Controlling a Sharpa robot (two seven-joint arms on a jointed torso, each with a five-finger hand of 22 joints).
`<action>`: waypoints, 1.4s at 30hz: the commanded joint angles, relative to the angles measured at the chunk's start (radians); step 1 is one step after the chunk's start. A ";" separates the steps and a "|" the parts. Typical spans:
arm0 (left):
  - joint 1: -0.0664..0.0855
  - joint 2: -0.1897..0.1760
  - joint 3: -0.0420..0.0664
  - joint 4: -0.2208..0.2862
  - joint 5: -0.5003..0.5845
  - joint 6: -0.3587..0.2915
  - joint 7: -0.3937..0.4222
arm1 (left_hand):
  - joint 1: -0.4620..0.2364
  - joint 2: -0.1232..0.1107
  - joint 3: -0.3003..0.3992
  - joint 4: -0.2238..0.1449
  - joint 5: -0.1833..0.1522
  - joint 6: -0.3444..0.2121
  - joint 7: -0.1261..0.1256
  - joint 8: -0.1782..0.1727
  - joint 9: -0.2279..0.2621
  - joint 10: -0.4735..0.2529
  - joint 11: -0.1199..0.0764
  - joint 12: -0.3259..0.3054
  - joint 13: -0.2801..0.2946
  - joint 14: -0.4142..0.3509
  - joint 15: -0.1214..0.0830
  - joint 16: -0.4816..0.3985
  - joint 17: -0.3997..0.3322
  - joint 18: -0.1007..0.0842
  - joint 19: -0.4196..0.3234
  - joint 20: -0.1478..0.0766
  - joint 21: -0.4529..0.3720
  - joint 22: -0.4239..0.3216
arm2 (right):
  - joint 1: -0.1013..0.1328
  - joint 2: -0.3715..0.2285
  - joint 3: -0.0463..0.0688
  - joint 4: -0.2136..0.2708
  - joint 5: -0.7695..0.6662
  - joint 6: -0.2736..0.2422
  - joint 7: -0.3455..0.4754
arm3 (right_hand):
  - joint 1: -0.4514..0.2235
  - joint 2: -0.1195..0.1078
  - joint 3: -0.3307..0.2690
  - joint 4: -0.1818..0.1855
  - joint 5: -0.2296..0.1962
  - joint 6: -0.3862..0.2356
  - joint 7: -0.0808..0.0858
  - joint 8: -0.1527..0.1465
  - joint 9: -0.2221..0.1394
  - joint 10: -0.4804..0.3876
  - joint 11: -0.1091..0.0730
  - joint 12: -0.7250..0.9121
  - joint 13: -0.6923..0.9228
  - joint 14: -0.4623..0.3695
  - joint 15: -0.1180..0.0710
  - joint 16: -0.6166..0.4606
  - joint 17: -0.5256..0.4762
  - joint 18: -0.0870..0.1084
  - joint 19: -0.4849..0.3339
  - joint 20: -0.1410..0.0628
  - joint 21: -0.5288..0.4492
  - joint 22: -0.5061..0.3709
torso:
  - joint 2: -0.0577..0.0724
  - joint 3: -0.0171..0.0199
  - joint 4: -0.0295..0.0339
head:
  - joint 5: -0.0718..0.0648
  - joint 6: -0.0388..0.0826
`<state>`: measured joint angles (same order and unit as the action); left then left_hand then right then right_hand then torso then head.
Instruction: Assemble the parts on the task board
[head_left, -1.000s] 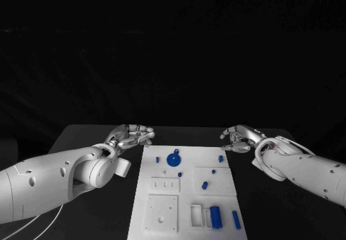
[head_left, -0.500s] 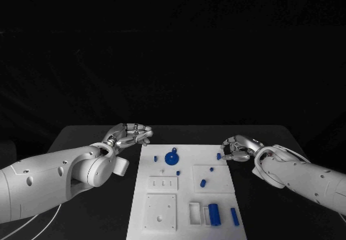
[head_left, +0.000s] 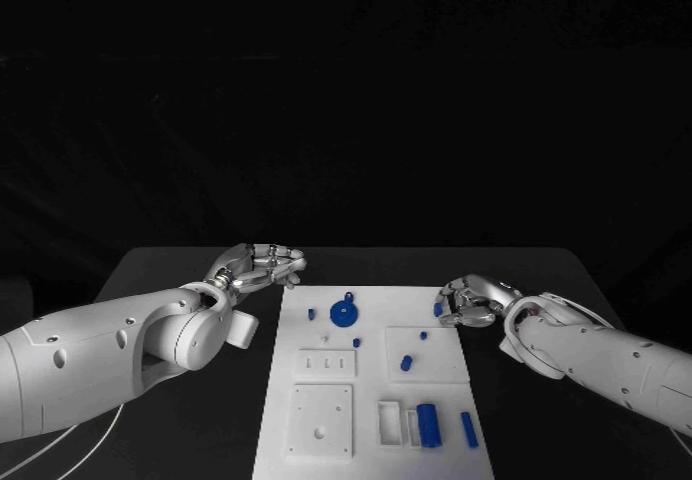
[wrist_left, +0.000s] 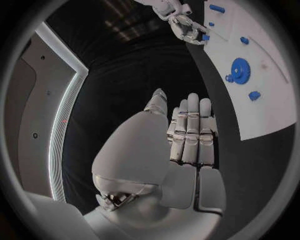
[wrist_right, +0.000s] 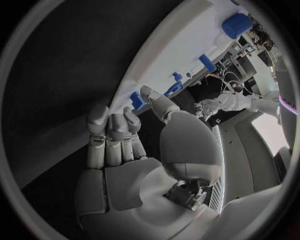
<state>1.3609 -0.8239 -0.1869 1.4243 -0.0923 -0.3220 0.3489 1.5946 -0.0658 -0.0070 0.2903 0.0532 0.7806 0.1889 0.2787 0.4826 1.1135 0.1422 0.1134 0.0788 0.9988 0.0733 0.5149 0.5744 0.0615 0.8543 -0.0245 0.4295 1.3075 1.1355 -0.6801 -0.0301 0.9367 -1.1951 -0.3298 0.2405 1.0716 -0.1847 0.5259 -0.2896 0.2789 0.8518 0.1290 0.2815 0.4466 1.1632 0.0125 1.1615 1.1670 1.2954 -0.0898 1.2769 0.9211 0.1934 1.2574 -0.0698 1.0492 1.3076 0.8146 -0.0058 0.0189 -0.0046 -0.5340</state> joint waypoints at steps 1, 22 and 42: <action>0.000 0.001 0.001 0.003 -0.003 0.016 0.012 | -0.004 -0.005 0.005 0.000 -0.002 0.005 0.002 0.003 0.000 0.001 -0.001 -0.001 0.000 0.001 0.003 -0.007 0.001 0.015 -0.008 0.001 0.005 0.017 | -0.001 0.005 0.000 -0.003 0.003 0.018 0.012 | 0.006 0.012 -0.006 0.003 -0.015 0.002 -0.006 -0.001 -0.001 -0.003 -0.002 -0.004 0.000 0.001 -0.009 -0.005 0.002 0.068 -0.009 0.000 0.000 0.018 | 0.000 -0.0016 0.0014 | -0.001 -0.002; 0.000 0.001 0.001 0.004 -0.003 0.017 0.009 | -0.005 -0.004 0.005 0.000 -0.002 0.005 0.002 0.003 0.000 0.001 -0.001 -0.001 -0.001 0.001 0.003 -0.007 0.002 0.015 -0.008 0.001 0.005 0.016 | -0.006 0.020 0.000 -0.009 0.002 0.018 0.005 | 0.028 0.048 0.127 0.029 -0.226 0.103 -0.008 0.033 -0.002 0.006 -0.003 0.005 0.002 0.005 -0.010 -0.008 0.014 0.068 -0.005 0.002 0.005 0.017 | -0.003 -0.0027 -0.0001 | 0.001 -0.004; 0.000 -0.001 0.001 0.005 -0.003 0.017 0.008 | -0.006 -0.003 0.005 0.000 -0.002 0.005 0.003 0.002 0.000 0.001 -0.001 -0.002 -0.001 0.001 0.003 -0.008 0.003 0.015 -0.009 0.001 0.006 0.016 | -0.006 0.022 0.000 -0.004 -0.004 -0.036 -0.012 | 0.021 0.063 0.181 0.051 -0.230 0.165 -0.030 0.063 0.014 0.016 -0.025 0.011 0.005 0.005 -0.030 -0.009 0.020 0.068 -0.003 -0.002 0.009 0.016 | -0.003 -0.0029 -0.0009 | 0.000 -0.005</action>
<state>1.3609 -0.8257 -0.1869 1.4264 -0.0923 -0.3195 0.3480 1.5947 -0.0658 -0.0070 0.2903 0.0532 0.7805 0.1889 0.2787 0.4827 1.1133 0.1421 0.1133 0.0785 0.9988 0.0733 0.5111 0.5760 0.0637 0.8543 -0.0245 0.4295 1.3079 1.1304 -0.6594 -0.0300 0.9306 -1.1939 -0.3390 0.2360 1.0895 -0.1338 0.7034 -0.2368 0.0541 0.9842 0.0742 0.3398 0.4508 1.1798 -0.0081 1.1702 1.1718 1.3018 -0.1139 1.2730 0.9411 0.1935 1.2554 -0.0679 1.0531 1.3074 0.8116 -0.0088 0.0176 -0.0033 -0.5381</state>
